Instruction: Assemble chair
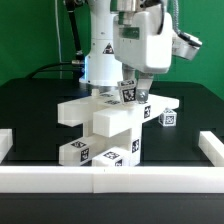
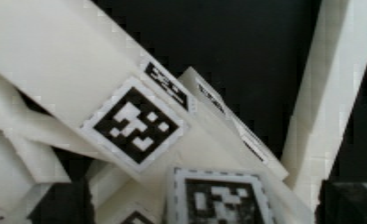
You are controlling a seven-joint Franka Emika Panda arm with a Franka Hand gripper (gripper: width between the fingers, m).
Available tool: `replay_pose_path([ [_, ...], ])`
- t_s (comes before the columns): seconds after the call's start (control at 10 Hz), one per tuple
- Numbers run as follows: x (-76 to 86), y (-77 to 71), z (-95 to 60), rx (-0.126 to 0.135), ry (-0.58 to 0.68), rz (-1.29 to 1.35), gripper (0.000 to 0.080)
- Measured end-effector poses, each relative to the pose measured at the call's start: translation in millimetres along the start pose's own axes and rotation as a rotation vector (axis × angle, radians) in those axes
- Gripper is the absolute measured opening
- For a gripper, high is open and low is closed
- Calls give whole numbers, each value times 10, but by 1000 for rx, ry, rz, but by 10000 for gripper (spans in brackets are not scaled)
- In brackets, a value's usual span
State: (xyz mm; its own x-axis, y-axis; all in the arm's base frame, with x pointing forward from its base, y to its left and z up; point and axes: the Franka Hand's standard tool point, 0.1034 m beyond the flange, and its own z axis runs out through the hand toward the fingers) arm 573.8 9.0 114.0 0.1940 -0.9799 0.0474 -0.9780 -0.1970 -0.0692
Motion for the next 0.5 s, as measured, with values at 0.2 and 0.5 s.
replay_pose_path([
  [0.2, -3, -1, 0, 0, 0, -169, 646],
  [0.5, 4, -6, -2, 2, 2, -430, 649],
])
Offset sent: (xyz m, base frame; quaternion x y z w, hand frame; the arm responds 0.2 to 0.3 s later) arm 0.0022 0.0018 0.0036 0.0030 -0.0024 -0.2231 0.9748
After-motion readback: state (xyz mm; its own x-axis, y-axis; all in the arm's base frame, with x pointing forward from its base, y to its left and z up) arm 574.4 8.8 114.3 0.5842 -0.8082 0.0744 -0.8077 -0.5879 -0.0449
